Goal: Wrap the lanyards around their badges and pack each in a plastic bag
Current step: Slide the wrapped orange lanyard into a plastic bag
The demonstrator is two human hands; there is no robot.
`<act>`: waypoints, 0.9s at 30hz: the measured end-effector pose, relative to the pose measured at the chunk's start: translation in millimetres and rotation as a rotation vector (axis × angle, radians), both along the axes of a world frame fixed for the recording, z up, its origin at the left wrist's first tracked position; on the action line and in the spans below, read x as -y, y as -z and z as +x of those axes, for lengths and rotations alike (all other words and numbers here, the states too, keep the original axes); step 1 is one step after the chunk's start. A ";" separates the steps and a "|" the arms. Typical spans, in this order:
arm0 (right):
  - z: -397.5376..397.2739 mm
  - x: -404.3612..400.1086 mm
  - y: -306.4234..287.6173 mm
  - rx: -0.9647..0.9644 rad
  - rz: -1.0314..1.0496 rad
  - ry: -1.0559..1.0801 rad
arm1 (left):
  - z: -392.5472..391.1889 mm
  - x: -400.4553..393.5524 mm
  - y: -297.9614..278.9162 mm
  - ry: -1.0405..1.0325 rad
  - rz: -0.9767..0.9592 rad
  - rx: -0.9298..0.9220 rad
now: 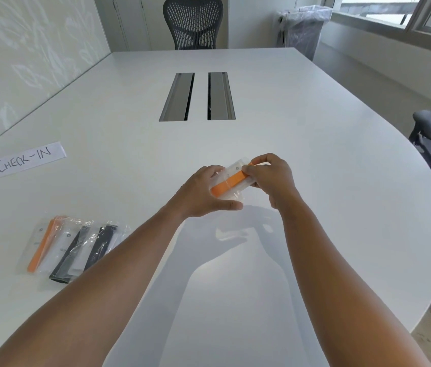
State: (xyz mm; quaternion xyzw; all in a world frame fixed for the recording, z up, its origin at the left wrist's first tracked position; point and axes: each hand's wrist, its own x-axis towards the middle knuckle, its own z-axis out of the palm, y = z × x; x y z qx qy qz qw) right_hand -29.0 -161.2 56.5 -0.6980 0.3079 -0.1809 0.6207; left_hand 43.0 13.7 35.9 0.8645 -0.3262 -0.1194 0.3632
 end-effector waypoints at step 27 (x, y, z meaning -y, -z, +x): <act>-7.0 -5.7 -32.4 0.038 -0.310 -0.380 | 3.1 13.8 -9.8 -0.301 -0.889 -0.600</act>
